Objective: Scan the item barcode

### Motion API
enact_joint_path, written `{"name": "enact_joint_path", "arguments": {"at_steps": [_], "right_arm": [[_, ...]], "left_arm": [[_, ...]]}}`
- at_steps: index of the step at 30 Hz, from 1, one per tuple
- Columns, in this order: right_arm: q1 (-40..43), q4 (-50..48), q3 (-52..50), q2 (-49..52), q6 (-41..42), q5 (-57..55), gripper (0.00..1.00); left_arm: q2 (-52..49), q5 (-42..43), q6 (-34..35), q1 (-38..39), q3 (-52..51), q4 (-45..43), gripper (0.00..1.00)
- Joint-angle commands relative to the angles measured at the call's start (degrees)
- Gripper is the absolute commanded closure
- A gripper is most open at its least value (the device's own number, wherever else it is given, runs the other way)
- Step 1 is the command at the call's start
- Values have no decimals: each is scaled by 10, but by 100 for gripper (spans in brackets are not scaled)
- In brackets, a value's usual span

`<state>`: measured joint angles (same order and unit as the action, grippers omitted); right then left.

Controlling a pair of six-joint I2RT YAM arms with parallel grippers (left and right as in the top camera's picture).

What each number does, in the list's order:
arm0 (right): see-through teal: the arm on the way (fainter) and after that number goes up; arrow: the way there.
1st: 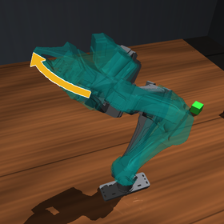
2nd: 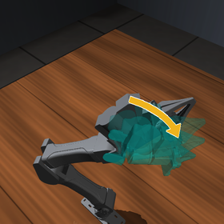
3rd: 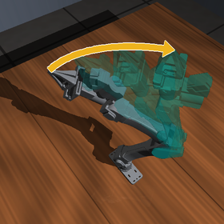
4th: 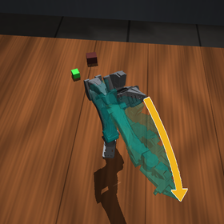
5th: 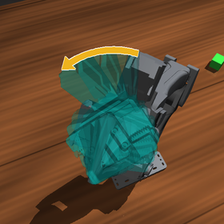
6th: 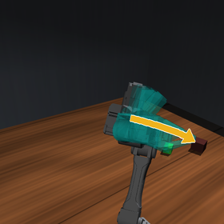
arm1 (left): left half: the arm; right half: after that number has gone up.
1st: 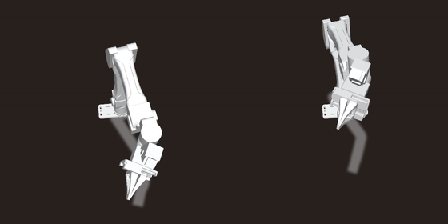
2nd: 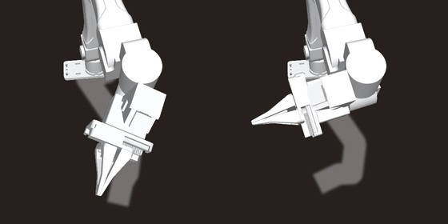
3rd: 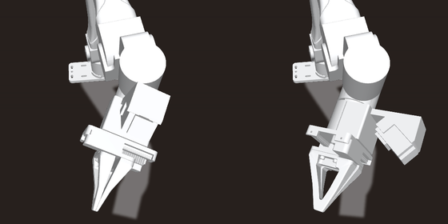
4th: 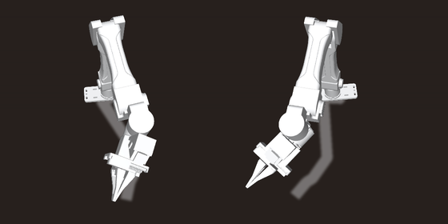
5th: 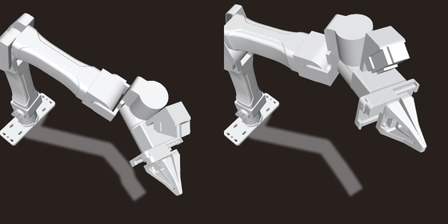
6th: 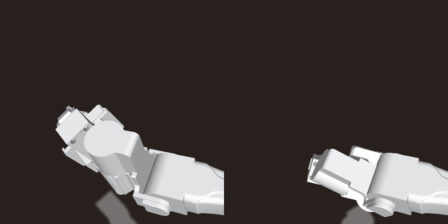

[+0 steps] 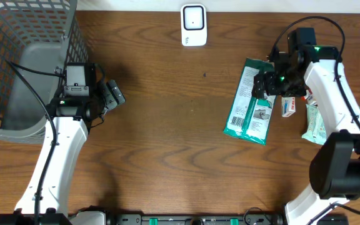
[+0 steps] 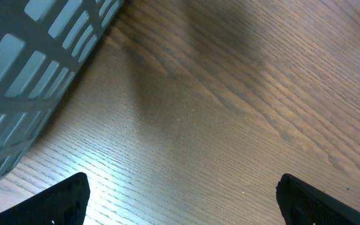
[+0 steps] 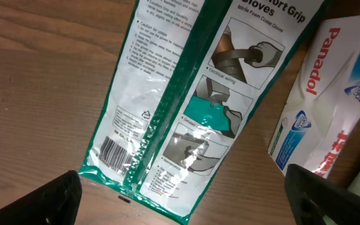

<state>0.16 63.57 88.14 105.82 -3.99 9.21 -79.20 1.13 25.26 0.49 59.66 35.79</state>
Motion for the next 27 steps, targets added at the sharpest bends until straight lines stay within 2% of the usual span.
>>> {"name": "enact_joint_path", "arguments": {"at_steps": [1,22,27], "right_arm": [[-9,0,7,-83,-4,1,1],[-14,6,6,-616,-4,1,1],[-13,71,2,-741,-10,-10,1]], "left_arm": [[-3,-7,3,-4,2,2,4],[-3,-7,3,-4,2,2,4],[-3,-7,3,-4,2,2,4]]}}
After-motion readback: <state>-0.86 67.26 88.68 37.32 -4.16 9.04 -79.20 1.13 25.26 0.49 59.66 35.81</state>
